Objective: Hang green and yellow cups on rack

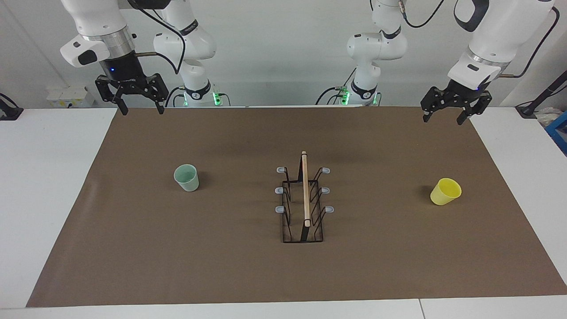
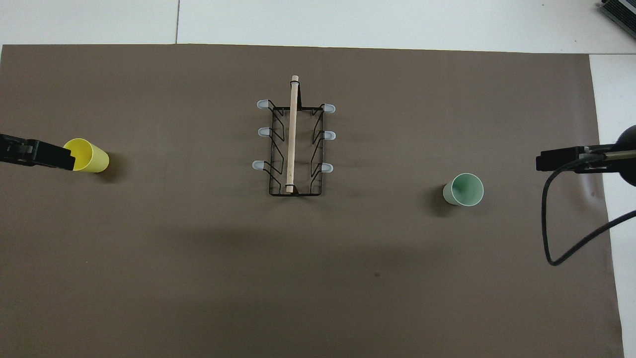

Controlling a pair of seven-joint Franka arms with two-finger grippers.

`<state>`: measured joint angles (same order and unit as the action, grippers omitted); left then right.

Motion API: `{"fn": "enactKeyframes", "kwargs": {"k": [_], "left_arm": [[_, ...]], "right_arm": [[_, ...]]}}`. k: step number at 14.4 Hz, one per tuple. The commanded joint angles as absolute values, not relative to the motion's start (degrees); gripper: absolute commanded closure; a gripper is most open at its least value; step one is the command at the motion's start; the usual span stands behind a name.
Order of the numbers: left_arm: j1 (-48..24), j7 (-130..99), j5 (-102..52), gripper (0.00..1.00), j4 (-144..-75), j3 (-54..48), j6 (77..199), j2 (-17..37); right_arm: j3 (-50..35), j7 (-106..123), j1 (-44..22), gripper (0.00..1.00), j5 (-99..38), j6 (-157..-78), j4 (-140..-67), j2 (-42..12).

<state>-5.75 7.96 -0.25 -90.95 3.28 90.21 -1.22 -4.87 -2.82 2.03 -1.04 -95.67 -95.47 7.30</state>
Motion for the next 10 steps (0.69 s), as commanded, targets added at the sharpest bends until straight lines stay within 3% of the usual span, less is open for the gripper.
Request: {"fn": "enactKeyframes", "kwargs": {"k": [1,10], "left_arm": [[-6.1,7.3,-0.6,0.0,-90.3,3.8,88.6,-1.6],[-6.0,7.2,-0.7,0.0,-91.1,3.6,88.2,-2.0]], "right_arm": [[-5.3,-2.8,2.2,0.0,-2.1,-95.4,-95.5,8.3],[-5.3,-2.6,2.1,0.0,-2.0,-97.3,-97.5,8.4]]}}
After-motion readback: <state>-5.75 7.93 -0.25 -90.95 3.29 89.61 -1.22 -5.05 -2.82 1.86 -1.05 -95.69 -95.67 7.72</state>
